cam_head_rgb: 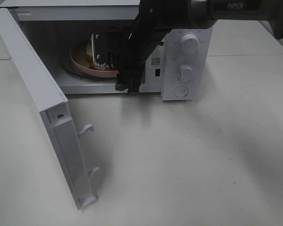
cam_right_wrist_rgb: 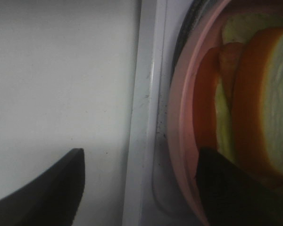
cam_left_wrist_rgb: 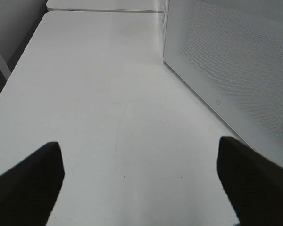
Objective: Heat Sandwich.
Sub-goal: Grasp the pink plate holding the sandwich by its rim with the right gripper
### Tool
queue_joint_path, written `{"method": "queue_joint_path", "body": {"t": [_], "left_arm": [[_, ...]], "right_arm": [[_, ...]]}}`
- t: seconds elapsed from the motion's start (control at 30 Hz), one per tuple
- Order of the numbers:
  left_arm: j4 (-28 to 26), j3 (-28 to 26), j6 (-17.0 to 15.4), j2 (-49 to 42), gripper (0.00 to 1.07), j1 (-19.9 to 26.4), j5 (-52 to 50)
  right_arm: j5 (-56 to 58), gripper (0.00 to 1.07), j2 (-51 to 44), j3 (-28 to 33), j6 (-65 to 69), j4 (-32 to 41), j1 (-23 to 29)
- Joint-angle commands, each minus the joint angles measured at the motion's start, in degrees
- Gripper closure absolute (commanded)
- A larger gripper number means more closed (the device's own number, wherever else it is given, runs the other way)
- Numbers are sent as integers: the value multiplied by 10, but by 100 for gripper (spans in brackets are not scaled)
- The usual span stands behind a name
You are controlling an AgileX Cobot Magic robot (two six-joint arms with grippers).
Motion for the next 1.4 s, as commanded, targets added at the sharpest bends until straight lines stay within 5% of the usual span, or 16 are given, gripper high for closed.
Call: {"method": "queue_joint_path", "body": {"t": [0.03, 1.4], "left_arm": [[0, 2, 1, -9, 25, 2, -8], [0, 2, 1, -9, 25, 2, -8]], "right_arm": [[8, 41, 10, -15, -1, 6, -7], [4, 44, 97, -105, -5, 23, -21]]}}
